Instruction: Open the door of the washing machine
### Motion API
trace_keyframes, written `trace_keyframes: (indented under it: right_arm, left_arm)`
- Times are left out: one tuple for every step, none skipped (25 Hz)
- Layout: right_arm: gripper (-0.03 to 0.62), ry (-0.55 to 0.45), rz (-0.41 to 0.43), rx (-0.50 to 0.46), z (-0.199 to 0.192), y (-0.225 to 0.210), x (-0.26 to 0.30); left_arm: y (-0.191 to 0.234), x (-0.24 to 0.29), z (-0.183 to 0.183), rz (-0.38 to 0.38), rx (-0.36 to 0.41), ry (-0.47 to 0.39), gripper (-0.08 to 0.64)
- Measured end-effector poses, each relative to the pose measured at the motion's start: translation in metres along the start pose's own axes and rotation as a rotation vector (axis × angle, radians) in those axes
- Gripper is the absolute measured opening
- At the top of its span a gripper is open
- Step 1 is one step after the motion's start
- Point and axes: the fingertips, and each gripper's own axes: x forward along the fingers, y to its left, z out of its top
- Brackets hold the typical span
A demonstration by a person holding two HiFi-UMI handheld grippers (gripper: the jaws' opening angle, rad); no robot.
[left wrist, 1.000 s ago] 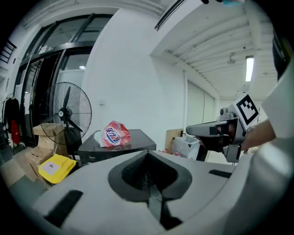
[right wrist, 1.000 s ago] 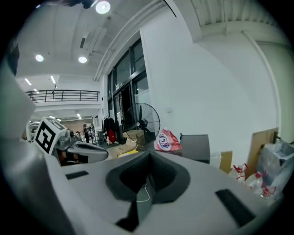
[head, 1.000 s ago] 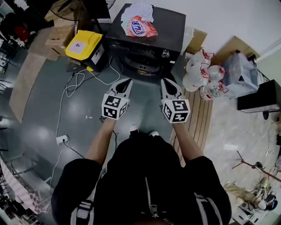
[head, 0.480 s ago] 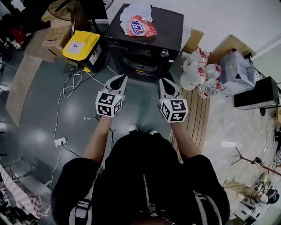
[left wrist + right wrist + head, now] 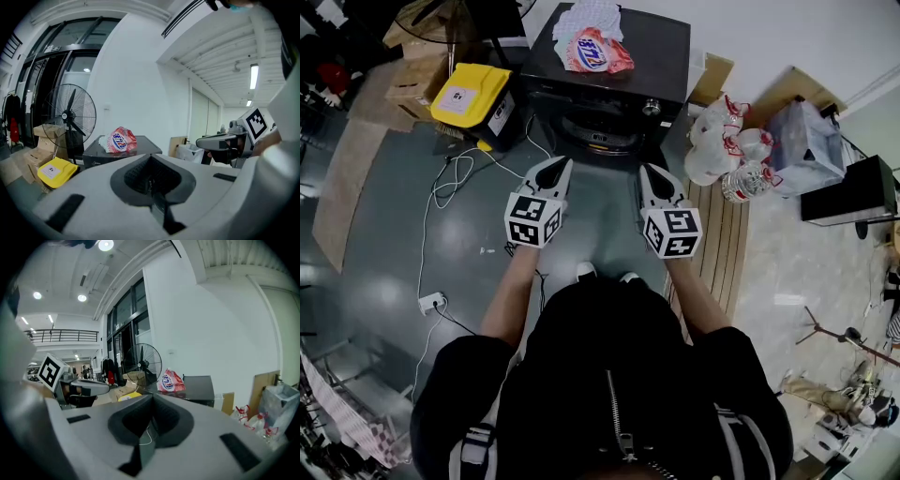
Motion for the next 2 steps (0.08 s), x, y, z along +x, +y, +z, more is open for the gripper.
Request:
trace_keyframes:
  right_arm:
    - [0.002, 0.001, 0.001, -0.001, -0.0004, 0.0001, 0.0016]
    - [0.002, 0.001, 0.002, -0.001, -0.0009, 0.0002, 0.0031]
  left_arm:
    - [0.0012, 0.0008, -0.0002, 0.000, 0.000, 0.000, 0.003]
    - [0.0024, 0.0016, -0.0004, 0.000, 0.000, 0.000, 0.003]
